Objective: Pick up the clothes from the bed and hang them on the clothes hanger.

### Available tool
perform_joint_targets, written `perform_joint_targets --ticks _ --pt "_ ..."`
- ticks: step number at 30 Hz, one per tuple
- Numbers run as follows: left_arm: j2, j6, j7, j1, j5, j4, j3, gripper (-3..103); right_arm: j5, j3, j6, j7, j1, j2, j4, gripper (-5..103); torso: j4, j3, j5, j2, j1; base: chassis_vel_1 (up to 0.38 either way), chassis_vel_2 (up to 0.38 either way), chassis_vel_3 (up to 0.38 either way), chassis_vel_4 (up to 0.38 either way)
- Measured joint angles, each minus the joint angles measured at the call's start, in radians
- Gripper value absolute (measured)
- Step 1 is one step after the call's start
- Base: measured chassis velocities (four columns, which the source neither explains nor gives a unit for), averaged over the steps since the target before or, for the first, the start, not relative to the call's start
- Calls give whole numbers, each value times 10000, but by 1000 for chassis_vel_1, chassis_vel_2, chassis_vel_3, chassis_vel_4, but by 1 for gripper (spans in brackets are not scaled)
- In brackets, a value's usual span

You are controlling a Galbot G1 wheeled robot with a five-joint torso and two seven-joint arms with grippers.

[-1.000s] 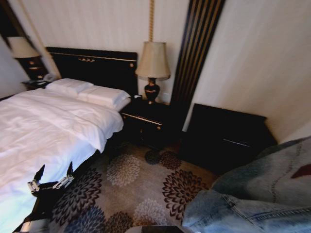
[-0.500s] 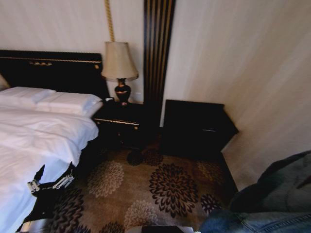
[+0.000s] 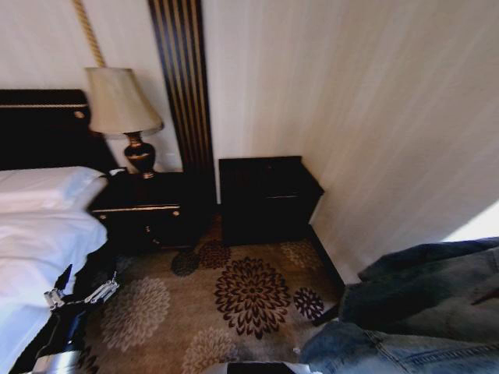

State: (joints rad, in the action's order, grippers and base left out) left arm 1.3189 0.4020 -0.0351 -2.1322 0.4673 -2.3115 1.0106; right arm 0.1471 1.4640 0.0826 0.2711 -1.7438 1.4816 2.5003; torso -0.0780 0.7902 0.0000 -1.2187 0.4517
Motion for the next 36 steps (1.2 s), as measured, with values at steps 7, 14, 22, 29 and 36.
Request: perform_joint_targets --ticks 7,14,22,29,36 --pt "0 0 0 0 0 0 0 100 -8 113 3 18 -88 27 -1 19 0 -1 1 -1 -1 -118 -130 -133 -117" --pt "0 0 0 0 0 0 0 100 -5 290 -72 41 -129 -12 -2 19 0 0 0 0 1 -124 -126 -119 -141" --pt "0 0 0 0 0 0 0 100 38 389 -72 56 -162 -23 -4 19 -1 -1 0 0 -1 -115 -129 -140 -122" --pt "0 -1 0 0 0 0 0 100 55 407 -72 57 -165 5 -4 19 -1 0 0 0 1 -129 -127 -130 -123" --pt "0 0 0 0 0 0 0 100 44 343 -71 53 -138 -4 -3 19 0 -1 -1 -1 -1 -107 -123 -134 -115"
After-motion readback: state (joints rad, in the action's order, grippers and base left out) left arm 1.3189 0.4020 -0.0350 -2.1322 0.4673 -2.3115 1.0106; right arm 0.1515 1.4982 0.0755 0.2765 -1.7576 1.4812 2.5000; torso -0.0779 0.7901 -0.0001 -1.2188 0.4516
